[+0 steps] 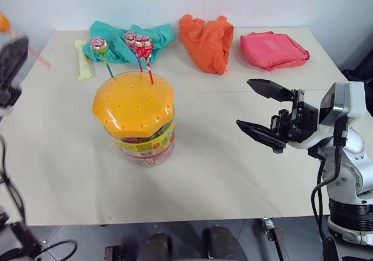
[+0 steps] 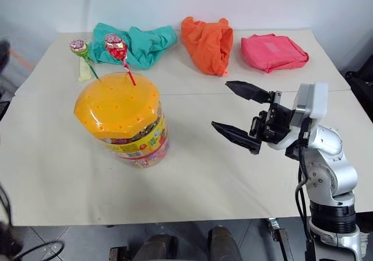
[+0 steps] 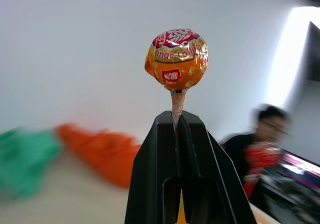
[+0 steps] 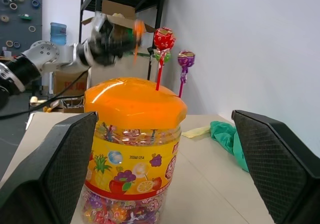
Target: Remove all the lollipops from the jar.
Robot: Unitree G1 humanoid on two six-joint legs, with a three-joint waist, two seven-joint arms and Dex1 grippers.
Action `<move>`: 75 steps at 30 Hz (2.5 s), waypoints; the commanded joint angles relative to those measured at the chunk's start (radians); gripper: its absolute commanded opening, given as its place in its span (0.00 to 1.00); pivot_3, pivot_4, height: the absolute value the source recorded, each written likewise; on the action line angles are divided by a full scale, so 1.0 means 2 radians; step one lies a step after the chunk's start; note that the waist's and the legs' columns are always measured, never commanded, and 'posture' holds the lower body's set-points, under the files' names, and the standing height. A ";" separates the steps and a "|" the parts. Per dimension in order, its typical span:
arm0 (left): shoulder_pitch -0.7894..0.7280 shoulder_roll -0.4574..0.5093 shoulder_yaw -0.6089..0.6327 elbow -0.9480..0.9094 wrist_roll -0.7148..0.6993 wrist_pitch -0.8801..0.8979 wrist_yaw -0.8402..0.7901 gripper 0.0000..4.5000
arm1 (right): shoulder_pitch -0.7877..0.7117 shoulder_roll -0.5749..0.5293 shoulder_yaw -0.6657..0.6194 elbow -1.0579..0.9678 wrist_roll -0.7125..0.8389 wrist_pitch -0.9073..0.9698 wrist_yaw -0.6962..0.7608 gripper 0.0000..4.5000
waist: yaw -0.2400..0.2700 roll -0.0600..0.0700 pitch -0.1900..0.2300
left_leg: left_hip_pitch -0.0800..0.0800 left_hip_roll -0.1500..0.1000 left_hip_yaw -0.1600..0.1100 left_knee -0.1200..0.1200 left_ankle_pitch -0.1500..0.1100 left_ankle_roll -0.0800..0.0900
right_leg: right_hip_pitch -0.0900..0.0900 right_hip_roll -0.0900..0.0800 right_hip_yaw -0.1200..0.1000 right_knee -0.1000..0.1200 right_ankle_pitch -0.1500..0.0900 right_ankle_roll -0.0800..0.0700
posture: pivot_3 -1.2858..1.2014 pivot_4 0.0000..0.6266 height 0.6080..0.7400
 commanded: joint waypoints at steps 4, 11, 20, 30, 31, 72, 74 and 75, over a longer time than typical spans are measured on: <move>0.189 0.010 -0.031 0.013 0.155 0.016 0.029 0.00 | 0.003 -0.015 0.022 0.025 -0.031 -0.038 0.083 1.00 | 0.005 -0.002 0.000 | 0.000 -0.002 -0.002 -0.003 0.000 0.000 | 0.000 0.000 0.002 -0.002 0.000 0.000 | 0.52 0.24 1.00; 0.203 -0.018 -0.025 -0.014 0.156 0.044 0.034 0.05 | 0.011 -0.021 0.028 0.034 -0.046 -0.052 0.118 1.00 | 0.025 -0.001 0.000 | 0.000 -0.003 -0.002 -0.001 0.000 0.000 | 0.001 -0.001 0.004 -0.007 0.000 0.000 | 0.52 0.24 1.00; 0.198 0.018 0.033 -0.006 0.172 -0.047 -0.086 0.53 | 0.026 -0.042 0.002 0.020 -0.023 -0.031 0.109 1.00 | 0.020 -0.001 0.000 | 0.000 -0.002 -0.002 -0.001 0.000 -0.001 | 0.001 -0.001 0.003 -0.007 0.000 0.000 | 0.52 0.24 1.00; -0.026 0.018 -0.039 -0.079 0.090 -0.096 -0.182 0.53 | 0.016 -0.042 -0.028 0.001 0.013 0.007 0.048 1.00 | 0.030 -0.001 0.000 | -0.001 -0.002 -0.003 0.001 0.000 -0.001 | 0.001 -0.001 0.002 -0.007 0.001 -0.001 | 0.52 0.24 1.00; -0.051 0.012 -0.058 -0.077 0.094 -0.098 -0.176 0.53 | 0.015 -0.040 -0.028 -0.004 0.016 0.011 0.040 1.00 | 0.030 0.000 0.000 | -0.001 -0.002 -0.003 0.001 -0.001 -0.001 | 0.001 -0.001 0.003 -0.007 0.001 -0.001 | 0.52 0.24 1.00; -0.312 -0.104 -0.151 0.064 0.093 -0.055 -0.174 0.02 | -0.010 -0.011 -0.015 -0.047 0.044 0.044 -0.055 1.00 | 0.017 -0.001 0.000 | -0.002 -0.003 -0.005 0.004 -0.001 -0.001 | -0.001 0.000 0.000 0.000 0.001 0.000 | 0.52 0.24 1.00; -0.302 -0.100 -0.153 0.051 0.092 -0.040 -0.168 0.02 | -0.010 -0.011 -0.014 -0.047 0.044 0.044 -0.053 1.00 | 0.017 -0.001 0.000 | -0.002 -0.003 -0.005 0.004 -0.001 -0.001 | -0.001 0.000 0.000 0.000 0.001 0.000 | 0.52 0.24 1.00; -0.298 -0.100 -0.156 0.044 0.093 -0.035 -0.164 0.02 | -0.011 -0.011 -0.014 -0.046 0.044 0.044 -0.053 1.00 | 0.017 -0.001 0.000 | -0.002 -0.003 -0.005 0.004 -0.001 -0.001 | -0.001 0.000 0.000 0.000 0.001 0.000 | 0.52 0.24 1.00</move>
